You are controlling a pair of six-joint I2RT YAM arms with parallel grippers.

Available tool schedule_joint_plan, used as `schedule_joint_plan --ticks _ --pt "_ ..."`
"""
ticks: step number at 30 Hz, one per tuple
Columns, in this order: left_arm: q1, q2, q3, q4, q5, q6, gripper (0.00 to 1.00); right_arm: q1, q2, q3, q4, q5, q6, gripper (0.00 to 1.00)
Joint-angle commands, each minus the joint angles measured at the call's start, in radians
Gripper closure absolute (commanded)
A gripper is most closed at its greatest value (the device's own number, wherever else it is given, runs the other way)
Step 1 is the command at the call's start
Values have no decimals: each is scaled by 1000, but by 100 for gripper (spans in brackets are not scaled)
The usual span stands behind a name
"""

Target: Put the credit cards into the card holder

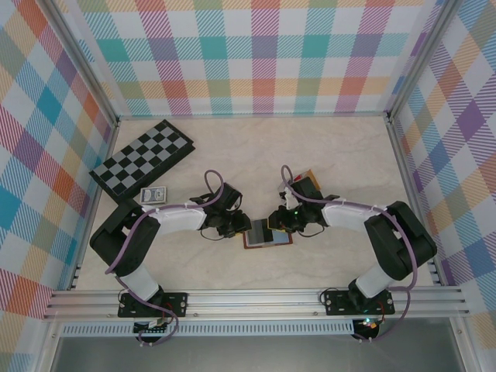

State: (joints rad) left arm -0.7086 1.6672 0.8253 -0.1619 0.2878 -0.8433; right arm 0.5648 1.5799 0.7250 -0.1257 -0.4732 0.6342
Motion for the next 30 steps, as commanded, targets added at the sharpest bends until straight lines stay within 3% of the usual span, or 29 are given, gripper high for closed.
schedule_joint_plan --ticks 1,7,14,24,27,30 --pt "-14 16 0 -4 -15 21 72 7 36 33 -43 17 -24 76" --pt "-14 16 2 -5 -15 21 72 10 43 33 -63 48 -28 76" --pt "-13 23 10 -1 -11 22 73 42 90 68 -29 -21 -33 92" --pt "-13 22 13 1 -10 21 72 80 131 114 -12 -54 -20 90" --pt "-13 17 14 -6 -18 23 71 79 110 126 -53 -15 -27 87" --pt "-14 0 11 -23 -42 27 70 81 39 142 -198 156 -22 82"
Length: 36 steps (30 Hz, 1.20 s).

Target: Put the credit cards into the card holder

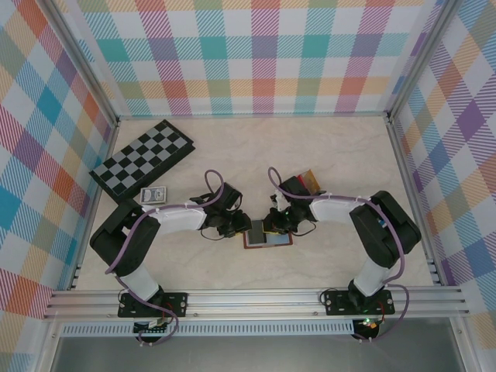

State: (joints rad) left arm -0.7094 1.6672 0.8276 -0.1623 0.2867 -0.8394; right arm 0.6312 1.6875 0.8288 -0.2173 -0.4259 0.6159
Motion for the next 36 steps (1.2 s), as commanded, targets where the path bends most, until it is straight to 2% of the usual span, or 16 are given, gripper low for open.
schedule_joint_plan --ticks 1,3,7,14,19,23,29,32,36 --pt "-12 -5 8 -33 -50 27 69 15 -82 45 -160 167 -14 81" --pt "-13 -6 8 -48 -60 36 70 12 -79 48 -213 210 -41 80" --pt "-12 10 2 -41 -49 38 71 12 -27 30 -203 178 -42 81" --pt "-12 34 -8 -72 -77 46 75 12 -23 50 -350 385 -33 85" --pt "-13 41 -6 -86 -85 60 75 12 -89 84 -399 419 -83 82" --pt "-13 5 5 -66 -52 66 68 12 -170 123 -418 393 -100 69" --pt "-13 -77 38 -107 -81 71 53 8 -245 142 -499 559 -82 52" --pt "-8 -75 31 -124 -59 53 52 -2 -215 131 -493 528 -88 45" --pt "-9 -38 16 -30 4 12 52 -11 -154 121 -462 476 -89 41"
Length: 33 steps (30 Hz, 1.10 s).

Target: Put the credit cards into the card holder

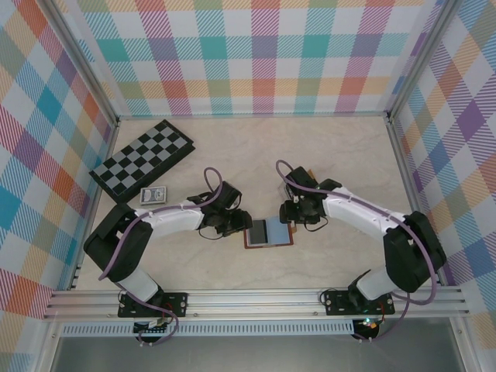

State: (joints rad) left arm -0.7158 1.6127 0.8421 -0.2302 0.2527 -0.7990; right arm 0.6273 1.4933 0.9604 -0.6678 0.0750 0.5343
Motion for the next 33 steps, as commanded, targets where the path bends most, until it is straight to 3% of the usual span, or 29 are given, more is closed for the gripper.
schedule_joint_plan --ticks 1,6,13,16,26,33 --pt "-2 24 0 54 46 -36 52 -8 55 -9 -7 -29 -3 41" --pt "-2 63 13 69 60 -42 52 -13 124 -10 7 -40 -2 46" --pt "-1 80 17 137 121 -74 57 -14 171 -43 73 -110 0 71" --pt "-1 49 21 149 129 -86 62 -14 167 -55 88 -116 4 77" --pt "-3 -49 65 132 147 -87 67 -14 147 -78 144 -180 26 80" --pt "-16 14 109 154 194 -72 64 -16 106 -106 202 -238 63 81"
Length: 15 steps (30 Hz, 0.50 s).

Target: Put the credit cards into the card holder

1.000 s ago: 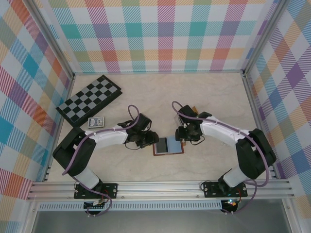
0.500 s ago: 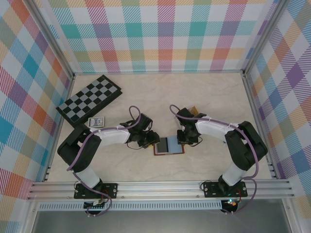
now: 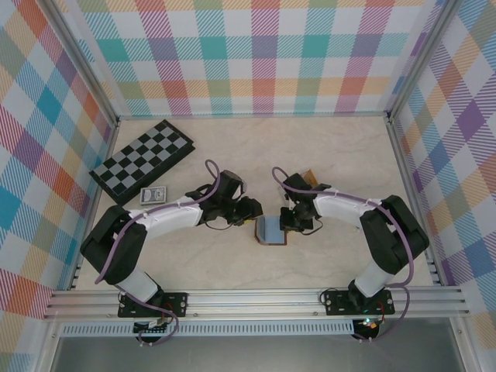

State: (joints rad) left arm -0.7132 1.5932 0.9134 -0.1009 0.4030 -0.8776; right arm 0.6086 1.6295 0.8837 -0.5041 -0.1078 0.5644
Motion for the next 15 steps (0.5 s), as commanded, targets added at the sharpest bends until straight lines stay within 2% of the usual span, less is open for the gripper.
schedule_joint_plan --ticks 1,6,10,15 --pt "-25 54 52 33 53 7 63 3 -41 -37 45 -58 44 80" --pt "-67 163 144 -3 54 24 63 -21 -114 -69 29 -36 76 76" --pt "-78 239 150 29 57 -8 61 -74 -196 -100 -2 -31 83 71" --pt "-93 269 150 57 68 -28 60 -127 -248 -117 -43 -70 59 70"
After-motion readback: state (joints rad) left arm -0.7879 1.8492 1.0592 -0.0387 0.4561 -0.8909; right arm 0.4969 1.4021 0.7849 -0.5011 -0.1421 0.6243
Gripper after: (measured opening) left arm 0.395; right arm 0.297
